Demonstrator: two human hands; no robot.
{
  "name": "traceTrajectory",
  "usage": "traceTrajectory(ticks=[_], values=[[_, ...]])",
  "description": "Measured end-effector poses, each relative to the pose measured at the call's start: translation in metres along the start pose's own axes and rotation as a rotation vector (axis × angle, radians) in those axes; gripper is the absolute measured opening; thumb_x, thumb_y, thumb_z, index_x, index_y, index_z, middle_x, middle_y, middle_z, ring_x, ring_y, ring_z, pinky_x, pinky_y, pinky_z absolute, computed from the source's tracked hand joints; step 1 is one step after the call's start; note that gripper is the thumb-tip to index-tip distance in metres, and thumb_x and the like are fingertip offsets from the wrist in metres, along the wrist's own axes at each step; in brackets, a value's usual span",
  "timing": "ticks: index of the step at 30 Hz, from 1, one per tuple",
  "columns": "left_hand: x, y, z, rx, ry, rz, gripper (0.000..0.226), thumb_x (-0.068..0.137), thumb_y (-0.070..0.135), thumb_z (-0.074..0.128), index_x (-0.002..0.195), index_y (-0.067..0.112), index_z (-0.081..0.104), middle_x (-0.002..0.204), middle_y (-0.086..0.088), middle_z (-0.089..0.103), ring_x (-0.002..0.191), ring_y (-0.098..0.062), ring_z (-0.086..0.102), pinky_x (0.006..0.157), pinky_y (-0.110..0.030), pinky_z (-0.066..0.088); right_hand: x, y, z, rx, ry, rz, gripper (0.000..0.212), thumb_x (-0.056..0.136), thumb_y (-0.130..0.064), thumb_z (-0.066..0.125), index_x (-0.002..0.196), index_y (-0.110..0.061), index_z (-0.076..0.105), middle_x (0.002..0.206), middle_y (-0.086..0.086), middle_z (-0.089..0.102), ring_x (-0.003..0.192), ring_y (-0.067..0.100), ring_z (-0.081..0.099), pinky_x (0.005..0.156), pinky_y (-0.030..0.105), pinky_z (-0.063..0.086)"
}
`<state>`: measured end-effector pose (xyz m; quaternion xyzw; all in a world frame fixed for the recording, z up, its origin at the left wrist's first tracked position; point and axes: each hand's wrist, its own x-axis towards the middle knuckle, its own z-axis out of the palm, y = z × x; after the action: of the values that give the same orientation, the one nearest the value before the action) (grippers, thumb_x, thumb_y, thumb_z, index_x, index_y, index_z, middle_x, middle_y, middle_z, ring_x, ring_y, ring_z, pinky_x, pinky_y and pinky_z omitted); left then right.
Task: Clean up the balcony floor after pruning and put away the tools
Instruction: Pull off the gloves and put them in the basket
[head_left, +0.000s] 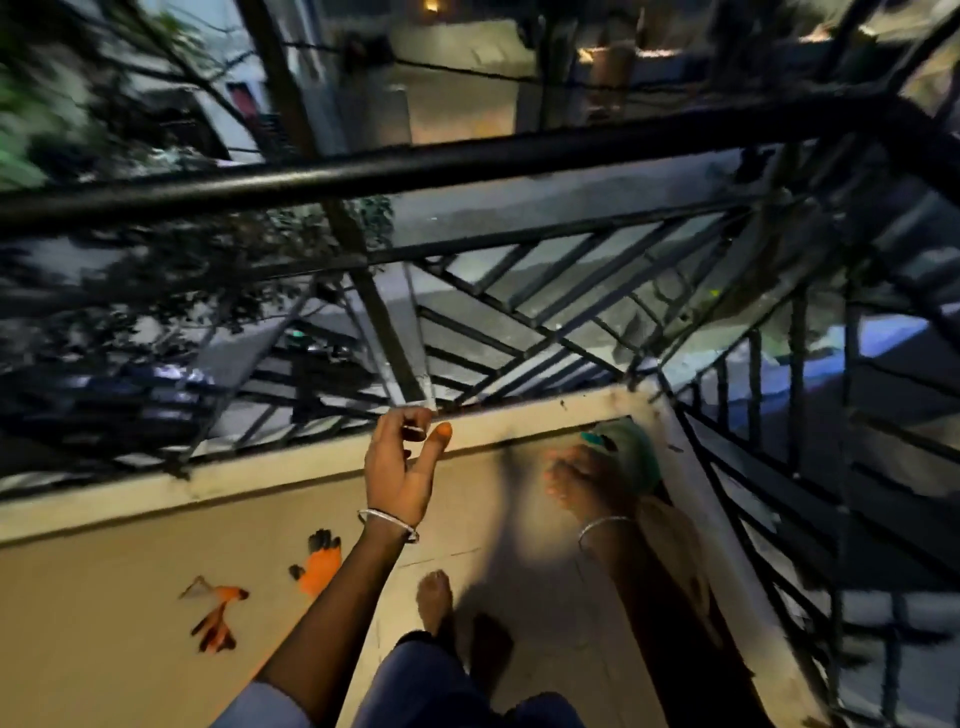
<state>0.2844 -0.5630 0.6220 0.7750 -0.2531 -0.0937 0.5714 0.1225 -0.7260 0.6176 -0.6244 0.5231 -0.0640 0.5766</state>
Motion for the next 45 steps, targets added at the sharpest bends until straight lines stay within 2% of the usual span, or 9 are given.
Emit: traceTrajectory(ticks=[6,9,14,21,29,33,38,41,45], values=[[-0.055,-0.017,-0.130,0.051,0.299,-0.152,0.034,0.079,0.050,0.062,0.097,0.020,0.062,0.094,0.001,0.066,0.083,-0.008,0.064,0.064,-0.019,0.047,-0.044,-0.016,0.087,-0.048,-0.224,-0.124,0.029,0.092,0.006,0.057,0.073,-0.015,0.064,0.058,0.004,0.062,0.042,0.003,0.056,0.040,0.012,0.039],[-0.095,-0.028,-0.184,0.080,0.428,-0.236,0.029,0.079,0.040,0.066,0.096,0.017,0.061,0.092,0.000,0.066,0.080,-0.005,0.063,0.062,-0.014,0.046,-0.066,-0.030,0.129,-0.093,-0.315,-0.173,0.020,0.092,0.008,0.055,0.082,-0.006,0.066,0.064,0.009,0.062,0.049,0.011,0.055,0.043,0.012,0.041],[-0.159,-0.047,-0.263,0.074,0.608,-0.348,0.027,0.078,0.041,0.067,0.096,0.021,0.063,0.095,0.001,0.065,0.080,-0.015,0.065,0.060,-0.044,0.055,-0.103,-0.046,0.209,-0.110,-0.409,-0.238,0.023,0.092,0.005,0.058,0.078,-0.012,0.066,0.066,0.008,0.062,0.048,0.005,0.056,0.042,0.011,0.040],[-0.233,-0.070,-0.357,0.118,0.772,-0.495,0.018,0.081,0.012,0.073,0.096,0.017,0.065,0.098,0.001,0.065,0.080,-0.008,0.062,0.055,-0.009,0.041,-0.173,-0.019,0.315,-0.191,-0.520,-0.202,0.018,0.091,-0.001,0.059,0.083,-0.013,0.069,0.065,0.004,0.066,0.055,0.016,0.058,0.051,0.024,0.044],[-0.274,-0.130,-0.415,0.053,0.885,-0.670,0.014,0.079,0.008,0.073,0.088,0.017,0.067,0.084,0.001,0.068,0.078,-0.015,0.064,0.063,-0.024,0.049,-0.213,0.029,0.386,-0.352,-0.570,-0.148,0.014,0.087,-0.005,0.061,0.080,-0.010,0.072,0.063,0.007,0.064,0.055,0.018,0.056,0.052,0.028,0.041],[-0.275,-0.175,-0.417,0.031,0.865,-0.757,0.014,0.080,0.005,0.071,0.085,0.018,0.067,0.079,0.005,0.067,0.072,-0.008,0.063,0.059,-0.010,0.045,-0.190,0.048,0.426,-0.541,-0.546,-0.133,0.016,0.090,-0.010,0.060,0.080,-0.018,0.070,0.074,0.005,0.070,0.065,0.020,0.064,0.060,0.032,0.052],[-0.270,-0.266,-0.405,0.046,0.781,-0.855,0.008,0.083,0.019,0.069,0.086,0.025,0.064,0.082,0.007,0.067,0.076,-0.015,0.065,0.069,-0.030,0.052,-0.126,0.120,0.485,-0.728,-0.563,-0.070,0.004,0.088,-0.013,0.069,0.088,-0.011,0.073,0.079,0.012,0.073,0.070,0.028,0.071,0.073,0.042,0.061],[-0.263,-0.333,-0.390,0.097,0.712,-0.888,0.013,0.086,0.017,0.071,0.090,0.026,0.062,0.087,0.009,0.067,0.076,-0.011,0.065,0.064,-0.022,0.049,-0.090,0.173,0.515,-0.775,-0.528,0.006,0.010,0.089,0.003,0.065,0.097,0.008,0.067,0.067,0.012,0.065,0.053,0.019,0.062,0.051,0.024,0.055],[-0.257,-0.423,-0.367,0.062,0.662,-0.963,0.011,0.089,0.022,0.069,0.099,0.019,0.065,0.091,0.008,0.065,0.074,-0.001,0.059,0.064,-0.015,0.042,-0.043,0.239,0.560,-0.866,-0.509,0.083,0.011,0.093,-0.003,0.060,0.102,0.001,0.064,0.076,0.013,0.062,0.056,0.016,0.055,0.039,0.013,0.042]])
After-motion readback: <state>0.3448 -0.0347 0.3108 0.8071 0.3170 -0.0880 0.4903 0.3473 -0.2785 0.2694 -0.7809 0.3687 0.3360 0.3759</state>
